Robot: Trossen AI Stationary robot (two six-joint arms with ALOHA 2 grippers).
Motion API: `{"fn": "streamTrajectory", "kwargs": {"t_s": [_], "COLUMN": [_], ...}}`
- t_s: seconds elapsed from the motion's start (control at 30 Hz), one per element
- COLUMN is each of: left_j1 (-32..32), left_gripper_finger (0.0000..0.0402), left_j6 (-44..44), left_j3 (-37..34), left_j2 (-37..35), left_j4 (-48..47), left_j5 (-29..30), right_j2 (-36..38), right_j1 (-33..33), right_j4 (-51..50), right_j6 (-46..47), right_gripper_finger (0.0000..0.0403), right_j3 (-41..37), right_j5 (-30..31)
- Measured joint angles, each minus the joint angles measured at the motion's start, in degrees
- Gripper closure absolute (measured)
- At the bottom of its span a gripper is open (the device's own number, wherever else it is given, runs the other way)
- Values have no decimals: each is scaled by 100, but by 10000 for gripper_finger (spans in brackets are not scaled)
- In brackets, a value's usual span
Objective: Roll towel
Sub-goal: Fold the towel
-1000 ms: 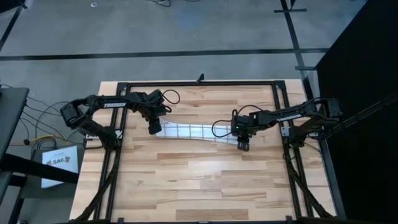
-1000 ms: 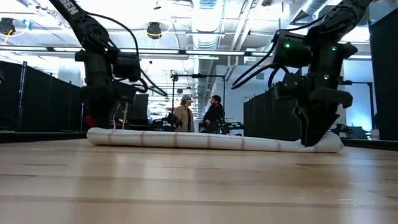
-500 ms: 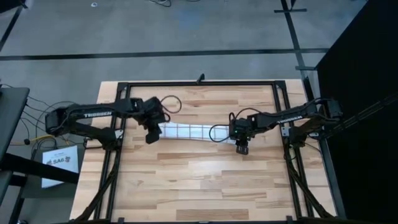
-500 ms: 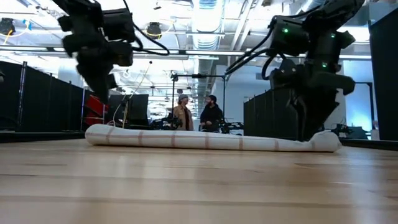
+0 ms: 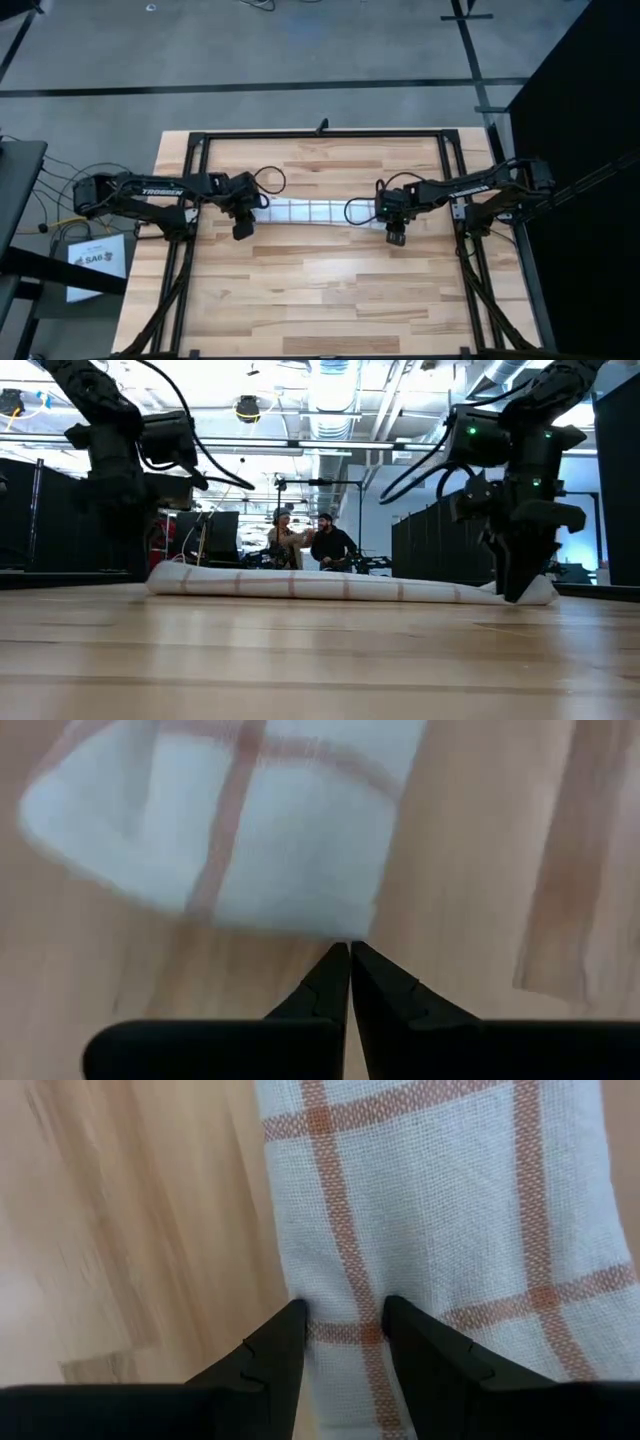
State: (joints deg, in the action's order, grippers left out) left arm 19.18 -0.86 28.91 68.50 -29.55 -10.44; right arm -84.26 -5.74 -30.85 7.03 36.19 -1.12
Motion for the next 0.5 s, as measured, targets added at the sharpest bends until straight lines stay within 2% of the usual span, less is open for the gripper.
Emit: {"fn": "streamTrajectory", "kwargs": {"t_s": [0.23,0.4,0.5], "left_j1": [5,-80,-19], "left_gripper_finger": [401,401,401], "left_j6": [715,511,223], "left_j3": [525,1203,1341], "left_j2": [-98,-104,-106], "left_j4": [-37,3,97], "left_j5": [1,31,366], "right_j2": [123,521,592], "right_j1": [24,11,-50], "right_j4": [-514,-248,-127], "right_j6": [53,11,-93], "right_gripper_finger": [271,271,271], "right_j3": [287,662,645], "right_j5": [-5,-5,-5]}}
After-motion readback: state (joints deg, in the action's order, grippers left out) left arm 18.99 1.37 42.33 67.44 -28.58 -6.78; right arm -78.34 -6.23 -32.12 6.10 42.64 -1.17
